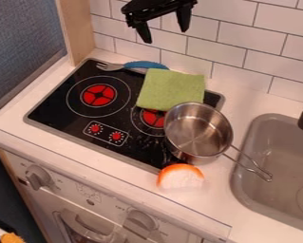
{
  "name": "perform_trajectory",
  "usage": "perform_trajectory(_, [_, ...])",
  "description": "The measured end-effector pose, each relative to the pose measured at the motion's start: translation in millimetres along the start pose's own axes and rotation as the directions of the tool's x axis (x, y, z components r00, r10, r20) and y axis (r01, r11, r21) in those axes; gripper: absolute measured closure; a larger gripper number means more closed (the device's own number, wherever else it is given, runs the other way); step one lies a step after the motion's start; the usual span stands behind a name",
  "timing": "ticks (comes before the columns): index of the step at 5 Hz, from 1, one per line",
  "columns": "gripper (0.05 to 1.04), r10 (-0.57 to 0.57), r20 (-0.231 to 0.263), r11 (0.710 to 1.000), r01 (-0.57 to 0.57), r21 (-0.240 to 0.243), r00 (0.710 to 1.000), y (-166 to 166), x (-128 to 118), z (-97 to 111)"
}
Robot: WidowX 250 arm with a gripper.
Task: Move the silver pot in the left side of the burner
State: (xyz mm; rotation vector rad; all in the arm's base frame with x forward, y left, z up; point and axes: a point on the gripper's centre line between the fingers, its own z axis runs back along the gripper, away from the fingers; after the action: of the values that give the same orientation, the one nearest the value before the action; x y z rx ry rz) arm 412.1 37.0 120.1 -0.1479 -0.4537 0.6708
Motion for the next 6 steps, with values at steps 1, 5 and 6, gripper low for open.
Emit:
perform_trajectory(1, [0.085, 0.0, -0.042, 1.0, 0.001, 0.025, 0.999, 7, -11, -14])
perform_trajectory(5, [0.085, -0.171, -0.179, 0.983, 0.181, 0.04, 0.969, 15, -103, 0])
perform_trajectory(6, [0.085, -0.209, -0.223, 0.974, 0.223, 0.038, 0.952, 25, -121, -7])
